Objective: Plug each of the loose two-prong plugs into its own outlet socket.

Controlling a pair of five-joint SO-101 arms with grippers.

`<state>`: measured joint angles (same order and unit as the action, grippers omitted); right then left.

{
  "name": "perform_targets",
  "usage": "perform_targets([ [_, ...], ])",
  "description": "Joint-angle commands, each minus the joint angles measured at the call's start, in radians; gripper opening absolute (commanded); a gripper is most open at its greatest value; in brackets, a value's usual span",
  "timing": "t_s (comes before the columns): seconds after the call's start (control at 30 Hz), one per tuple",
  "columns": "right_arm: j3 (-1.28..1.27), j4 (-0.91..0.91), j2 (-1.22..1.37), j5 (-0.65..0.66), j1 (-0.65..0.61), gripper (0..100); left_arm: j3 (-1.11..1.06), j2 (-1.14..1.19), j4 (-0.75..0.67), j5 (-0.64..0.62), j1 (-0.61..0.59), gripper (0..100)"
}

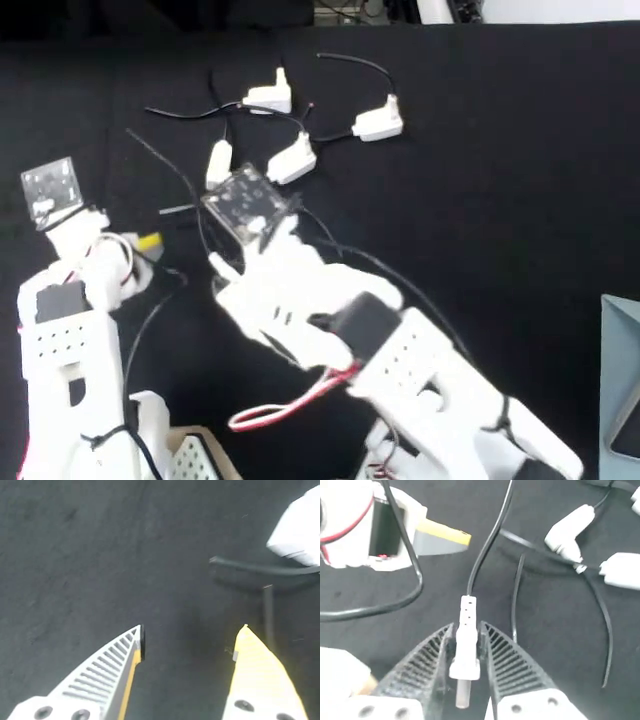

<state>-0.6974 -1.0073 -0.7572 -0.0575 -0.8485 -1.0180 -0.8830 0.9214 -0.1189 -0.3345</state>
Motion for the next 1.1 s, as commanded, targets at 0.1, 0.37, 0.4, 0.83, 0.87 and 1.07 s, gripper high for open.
perform_targets([
  [0.1,-0.153,0.173,-0.168,0.051,0.014,1.1,0.120,-0.020,-0.008,-0.132,0.128,30],
  [0.37,-0.278,0.279,-0.189,0.075,0.017,1.1,0.183,-0.040,0.048,-0.158,0.289,30],
  [0.4,-0.285,0.285,-0.189,0.075,0.017,1.1,0.193,-0.055,0.071,-0.158,0.312,30],
  [0.83,-0.288,0.292,-0.194,0.069,0.081,1.1,0.148,-0.353,0.190,-0.083,0.455,30],
  [0.87,-0.289,0.290,-0.196,0.069,0.081,1.1,0.148,-0.353,0.190,-0.083,0.438,30],
  [1.07,-0.260,0.216,-0.199,0.071,0.163,1.1,0.145,-0.353,0.196,-0.077,0.335,30],
])
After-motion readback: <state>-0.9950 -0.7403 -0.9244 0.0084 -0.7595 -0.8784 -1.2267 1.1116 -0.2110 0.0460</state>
